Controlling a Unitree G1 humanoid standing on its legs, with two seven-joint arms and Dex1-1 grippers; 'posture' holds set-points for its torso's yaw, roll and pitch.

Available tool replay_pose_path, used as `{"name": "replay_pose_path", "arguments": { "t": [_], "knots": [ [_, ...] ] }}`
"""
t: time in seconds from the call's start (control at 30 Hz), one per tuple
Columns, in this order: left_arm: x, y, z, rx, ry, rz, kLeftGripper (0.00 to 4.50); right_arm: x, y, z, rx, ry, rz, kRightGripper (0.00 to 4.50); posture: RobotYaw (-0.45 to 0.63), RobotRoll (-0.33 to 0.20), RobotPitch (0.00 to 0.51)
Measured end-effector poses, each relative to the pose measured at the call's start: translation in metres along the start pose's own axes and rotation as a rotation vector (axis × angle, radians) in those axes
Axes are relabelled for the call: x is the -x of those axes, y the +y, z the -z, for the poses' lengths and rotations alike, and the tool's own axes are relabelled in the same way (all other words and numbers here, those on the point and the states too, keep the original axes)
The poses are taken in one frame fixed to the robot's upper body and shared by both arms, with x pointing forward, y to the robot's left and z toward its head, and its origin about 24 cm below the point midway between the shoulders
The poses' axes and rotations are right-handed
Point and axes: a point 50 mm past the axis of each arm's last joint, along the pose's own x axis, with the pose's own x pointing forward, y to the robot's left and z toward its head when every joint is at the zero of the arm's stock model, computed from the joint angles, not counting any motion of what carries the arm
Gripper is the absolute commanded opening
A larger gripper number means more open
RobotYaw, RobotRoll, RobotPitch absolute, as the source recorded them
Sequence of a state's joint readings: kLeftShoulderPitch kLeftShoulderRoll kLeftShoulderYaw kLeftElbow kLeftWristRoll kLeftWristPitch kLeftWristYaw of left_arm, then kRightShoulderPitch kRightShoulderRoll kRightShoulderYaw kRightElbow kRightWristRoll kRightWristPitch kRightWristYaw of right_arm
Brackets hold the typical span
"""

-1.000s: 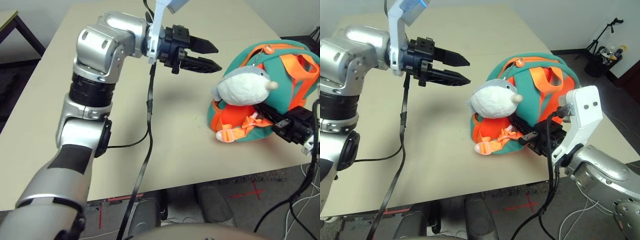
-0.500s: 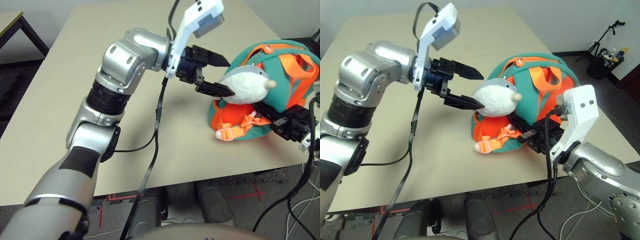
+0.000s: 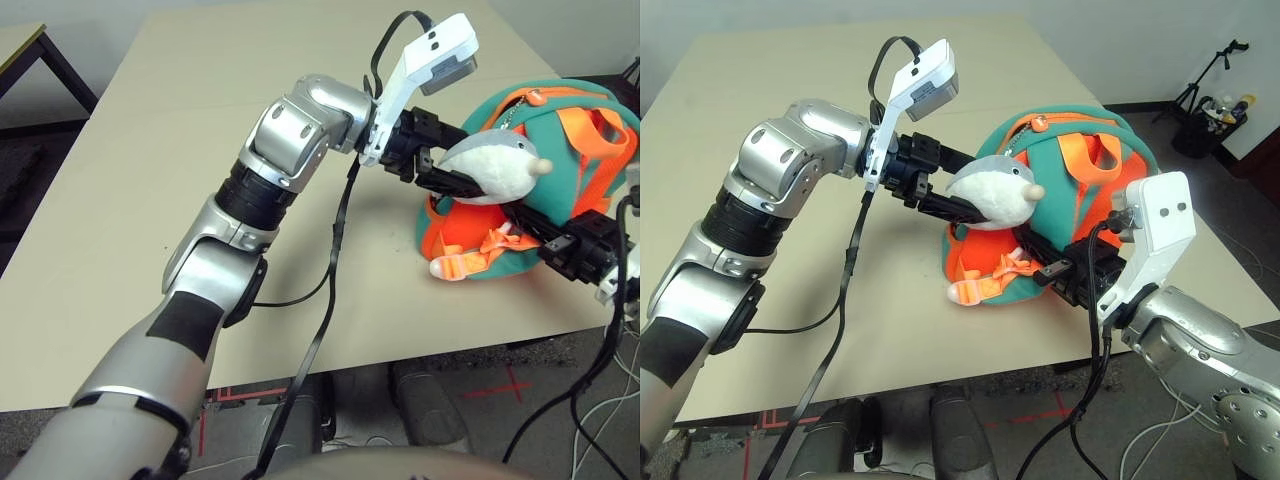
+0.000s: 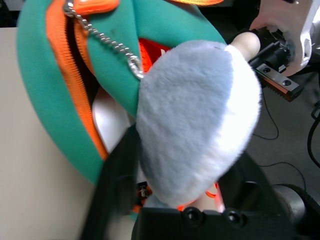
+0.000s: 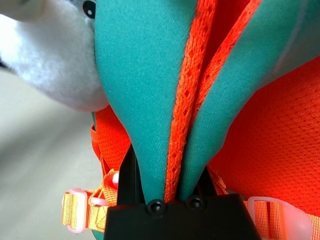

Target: Put the pencil case into the backpack and zip it.

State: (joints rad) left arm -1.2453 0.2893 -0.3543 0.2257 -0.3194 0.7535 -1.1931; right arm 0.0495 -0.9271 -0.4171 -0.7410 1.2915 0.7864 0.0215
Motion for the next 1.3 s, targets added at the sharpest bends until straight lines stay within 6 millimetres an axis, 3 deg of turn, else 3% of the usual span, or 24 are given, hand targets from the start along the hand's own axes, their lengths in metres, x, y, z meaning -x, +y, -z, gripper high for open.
{"name": "replay_pose_path", "arguments": {
  "t": [0.17,0.3,0.43,0.5,0.67,1.07,1.3],
  "knots": [
    [0.008,0.005,-0.004,0.030,-0.019,-0.019,0.31,0.000,0.000,0.000,0.000,-0.002,0.001,0.18,-0.23,0.000,0.152],
    [0.023,0.015,-0.012,0.069,-0.058,-0.077,0.22,0.000,0.000,0.000,0.002,-0.006,0.003,0.18,-0.21,0.000,0.151],
    [0.071,0.026,-0.031,0.045,-0.131,-0.234,0.18,-0.001,0.001,0.003,-0.009,0.000,-0.003,0.18,-0.21,0.000,0.152],
    [0.076,0.027,-0.027,0.069,-0.135,-0.246,0.18,-0.002,0.001,0.004,-0.014,-0.002,-0.004,0.18,-0.20,0.000,0.154],
    [0.084,0.026,-0.002,0.181,-0.122,-0.256,0.18,-0.003,0.001,0.006,-0.016,-0.005,0.002,0.18,-0.20,0.000,0.156],
    [0.094,-0.004,0.053,0.411,-0.078,-0.276,0.18,-0.004,0.002,0.010,-0.021,-0.001,-0.001,0.18,-0.20,0.000,0.157],
    [0.084,-0.014,0.095,0.514,-0.010,-0.287,0.18,-0.005,0.002,0.011,-0.021,-0.004,0.001,0.18,-0.20,0.000,0.155]
  ]
}}
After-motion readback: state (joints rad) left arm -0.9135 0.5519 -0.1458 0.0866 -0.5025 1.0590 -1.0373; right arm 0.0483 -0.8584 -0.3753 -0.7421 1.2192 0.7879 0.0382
